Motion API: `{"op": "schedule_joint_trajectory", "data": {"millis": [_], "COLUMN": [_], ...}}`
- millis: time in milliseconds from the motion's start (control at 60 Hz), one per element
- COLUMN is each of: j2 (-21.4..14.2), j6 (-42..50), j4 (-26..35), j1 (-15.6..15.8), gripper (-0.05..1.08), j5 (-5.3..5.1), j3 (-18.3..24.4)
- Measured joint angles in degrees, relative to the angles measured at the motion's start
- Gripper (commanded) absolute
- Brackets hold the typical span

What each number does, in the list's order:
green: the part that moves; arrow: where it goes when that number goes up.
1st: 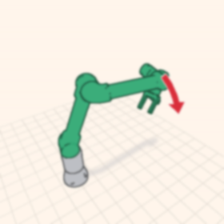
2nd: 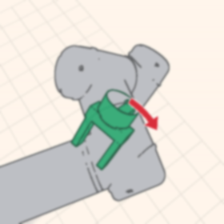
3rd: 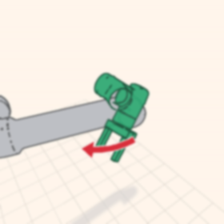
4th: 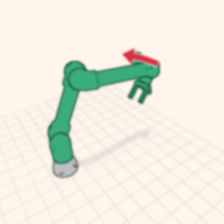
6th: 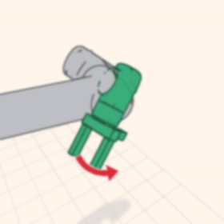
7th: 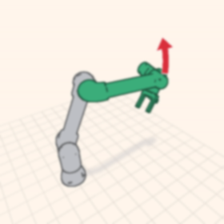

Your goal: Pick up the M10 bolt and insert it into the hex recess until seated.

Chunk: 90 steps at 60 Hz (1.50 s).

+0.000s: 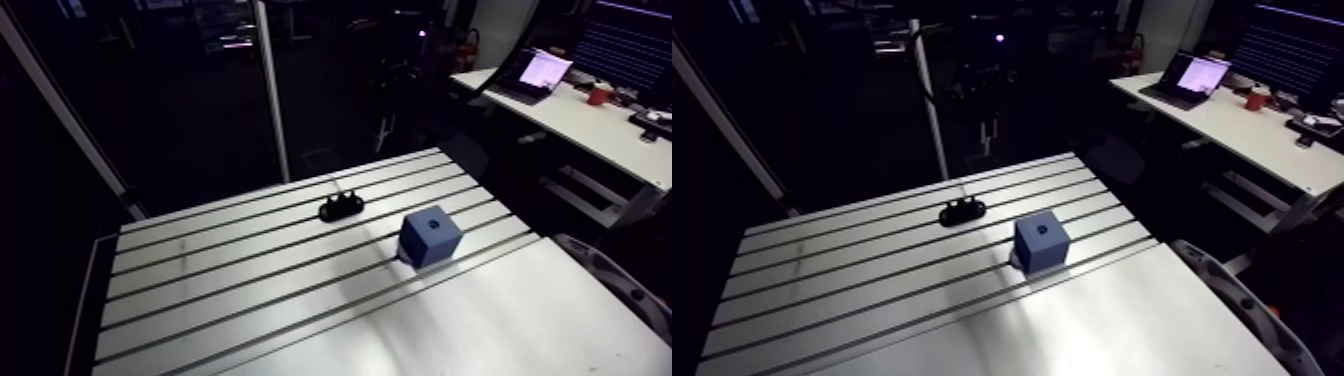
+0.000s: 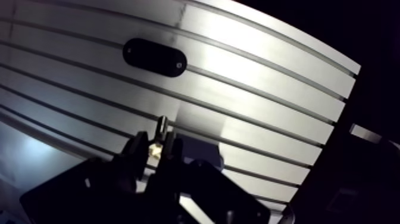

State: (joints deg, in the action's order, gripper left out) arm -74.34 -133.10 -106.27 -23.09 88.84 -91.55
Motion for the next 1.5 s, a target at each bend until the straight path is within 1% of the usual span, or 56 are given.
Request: {"op": "schedule_joint_trajectory", "data": {"millis": [83, 283, 417, 517, 600, 817, 967, 1217, 1433, 1500], "j2": [-0.40, -0.80, -1.05, -1.36, -1.60, -2.36, -3.12, -3.70, -4.00, -4.07], "j6": [-2.37, -6.13, -7.83, -9.13, -9.99, -11.86, -14.50, -17.42, -18.43, -18.58], "j4": [1.64, 3.30, 4.07, 4.49, 4.90, 6.73, 7.24, 7.00, 5.57, 4.90], "j1": [-0.07, -0.11, -0.21, -0.38, -0.57, -1.09, -2.27, -4.15, -4.59, -4.64], "gripper": [0.83, 0.83, 0.83, 0.83, 0.83, 0.83, 0.82, 0.82, 0.82, 0.82], "j5": [1.13, 4.72, 6.23, 6.94, 7.30, 7.82, 8.13, 8.42, 8.52, 8.70], "j3": [-0.10, -0.93, -1.80, -2.45, -2.90, -3.73, -4.61, -5.90, -7.28, -7.81]}}
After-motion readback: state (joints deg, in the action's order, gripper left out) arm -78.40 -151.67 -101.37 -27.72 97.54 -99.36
